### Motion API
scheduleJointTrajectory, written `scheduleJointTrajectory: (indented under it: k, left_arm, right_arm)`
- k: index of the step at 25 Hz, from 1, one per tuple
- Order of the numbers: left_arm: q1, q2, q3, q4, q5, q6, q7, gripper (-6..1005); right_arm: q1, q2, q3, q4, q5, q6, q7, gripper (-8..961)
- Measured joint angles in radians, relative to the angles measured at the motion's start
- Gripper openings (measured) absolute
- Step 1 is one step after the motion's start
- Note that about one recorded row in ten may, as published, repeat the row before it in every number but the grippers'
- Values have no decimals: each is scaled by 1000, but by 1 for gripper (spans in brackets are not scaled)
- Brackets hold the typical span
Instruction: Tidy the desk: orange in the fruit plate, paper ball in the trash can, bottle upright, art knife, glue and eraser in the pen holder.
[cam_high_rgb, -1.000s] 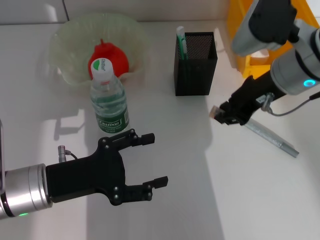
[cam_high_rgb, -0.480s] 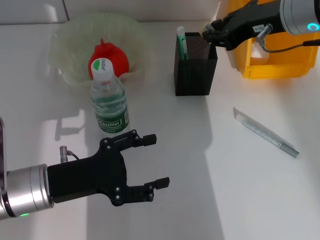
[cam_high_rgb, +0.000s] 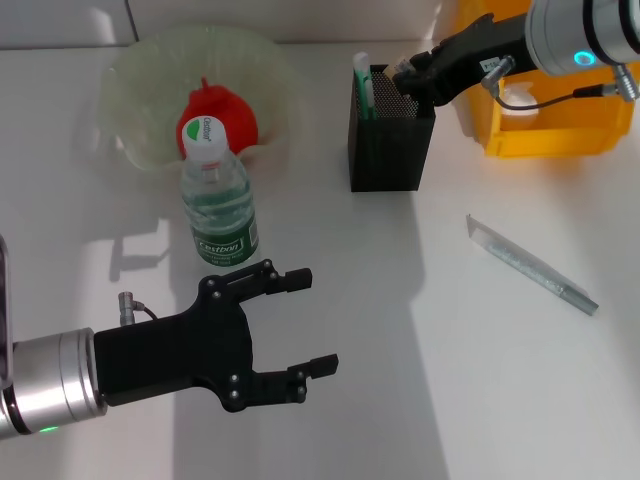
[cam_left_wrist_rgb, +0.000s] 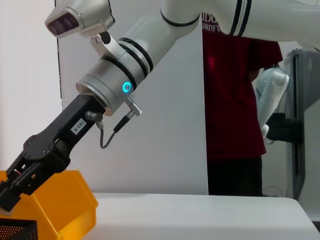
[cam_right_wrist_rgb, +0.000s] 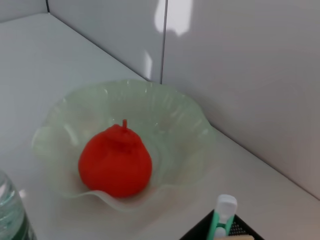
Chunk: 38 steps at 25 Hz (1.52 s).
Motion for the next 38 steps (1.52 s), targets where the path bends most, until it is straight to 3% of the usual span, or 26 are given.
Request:
scheduleJointTrajectory:
  k: [6, 12, 13, 20, 23, 28, 38]
  left_arm:
    - [0, 0, -3, -5, 0, 1, 0, 829]
    - [0, 0, -2, -6, 0, 1, 0, 829]
    - [0, 0, -2, -6, 0, 1, 0, 829]
    - [2, 0, -1, -4, 0, 3, 0, 829]
    - [0, 0, -1, -5, 0, 2, 0, 829]
    - [-2, -1, 1, 0, 0, 1, 0, 829]
    - [-3, 0, 0, -5, 2, 2, 0, 829]
  right_arm:
    - [20, 0, 1, 42, -21, 37, 11, 242]
    - [19, 0, -2, 9, -25, -13, 19, 279]
    - [16, -1, 2, -20, -29, -53, 44, 501]
    - [-33, -1, 34, -239, -172, -299, 246, 726]
    - [-45, -1, 38, -309, -264, -468, 352, 756]
    - [-55, -2, 39, -272, -275, -567, 339, 807]
    - [-49, -2, 27, -108, -313, -541, 314, 831]
